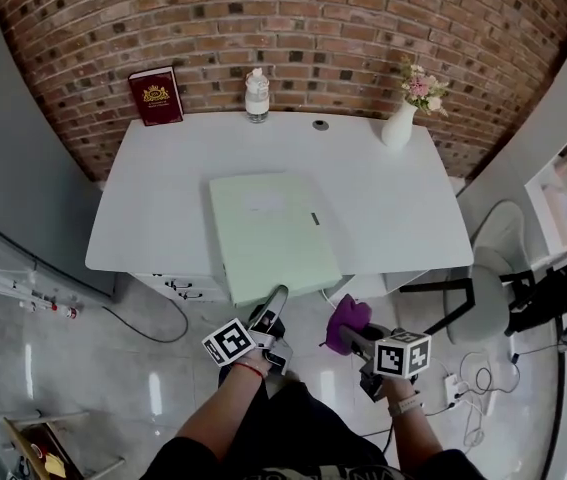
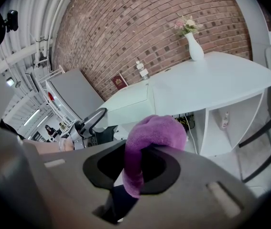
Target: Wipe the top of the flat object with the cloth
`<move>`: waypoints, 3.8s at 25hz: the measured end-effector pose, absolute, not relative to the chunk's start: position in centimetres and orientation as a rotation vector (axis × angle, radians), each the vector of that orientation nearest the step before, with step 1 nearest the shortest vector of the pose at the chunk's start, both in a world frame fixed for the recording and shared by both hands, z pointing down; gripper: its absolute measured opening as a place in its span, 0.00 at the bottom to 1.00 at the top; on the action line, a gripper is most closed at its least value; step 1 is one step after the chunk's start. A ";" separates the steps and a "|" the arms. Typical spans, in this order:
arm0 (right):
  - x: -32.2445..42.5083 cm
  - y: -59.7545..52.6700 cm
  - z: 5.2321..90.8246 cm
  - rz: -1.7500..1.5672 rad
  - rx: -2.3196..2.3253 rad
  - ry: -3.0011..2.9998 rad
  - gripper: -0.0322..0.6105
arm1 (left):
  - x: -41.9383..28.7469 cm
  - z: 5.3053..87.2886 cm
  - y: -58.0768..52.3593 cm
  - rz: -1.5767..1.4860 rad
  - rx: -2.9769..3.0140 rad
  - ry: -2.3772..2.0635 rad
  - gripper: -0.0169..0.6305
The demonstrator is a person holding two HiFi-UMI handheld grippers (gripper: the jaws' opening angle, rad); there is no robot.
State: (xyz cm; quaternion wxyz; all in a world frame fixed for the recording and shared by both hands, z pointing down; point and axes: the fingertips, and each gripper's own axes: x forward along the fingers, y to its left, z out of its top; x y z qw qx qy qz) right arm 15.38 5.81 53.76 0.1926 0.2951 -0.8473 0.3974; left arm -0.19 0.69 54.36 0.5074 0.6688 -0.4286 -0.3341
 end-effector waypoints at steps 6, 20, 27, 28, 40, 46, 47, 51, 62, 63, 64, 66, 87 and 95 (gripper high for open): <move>15.3 5.8 53.7 1.106 0.833 -2.366 0.15 | 0.9 56.0 0.3 -0.848 1.573 -0.940 0.47; 14.9 5.9 53.8 1.106 0.843 -2.360 0.15 | 1.4 57.8 1.3 -0.979 1.433 -0.819 0.49; 15.1 4.9 52.9 1.002 0.847 -2.375 0.15 | 3.3 57.4 4.8 -0.867 1.448 -0.724 0.50; 15.1 4.6 52.5 0.975 0.845 -2.384 0.15 | 3.5 57.7 5.7 -0.779 1.503 -0.739 0.50; 8.9 -1.8 47.0 0.745 0.687 -2.534 0.15 | 1.1 46.4 8.6 -0.431 2.285 -0.716 0.06; 1.2 -5.3 44.6 0.689 0.455 -2.590 0.15 | -8.8 44.8 3.4 -0.077 2.437 -1.308 0.06; -0.5 -6.0 44.5 0.670 0.424 -2.587 0.15 | -10.5 45.0 2.6 -0.011 2.429 -1.383 0.06; -7.5 -8.3 44.8 0.640 0.308 -2.559 0.15 | -15.8 45.4 -0.4 0.088 2.366 -1.538 0.06; -21.0 -13.2 49.8 0.750 0.107 -2.335 0.15 | -22.5 45.6 -6.7 0.161 2.412 -1.587 0.06; -21.7 -13.4 50.1 0.767 0.095 -2.316 0.15 | -23.0 45.6 -7.2 0.152 2.413 -1.584 0.06; -22.3 -13.5 50.6 0.781 0.086 -2.295 0.15 | -23.5 45.8 -7.5 0.158 2.411 -1.584 0.06; -22.8 -13.9 51.5 0.805 0.083 -2.254 0.15 | -24.2 46.7 -8.3 0.214 2.405 -1.590 0.06; -11.5 -20.6 53.8 0.810 0.223 -2.097 0.15 | -21.6 47.7 -9.9 0.243 2.337 -1.634 0.06; -6.0 -23.6 54.0 0.818 0.299 -2.073 0.15 | -21.0 47.2 -8.8 0.260 2.290 -1.711 0.06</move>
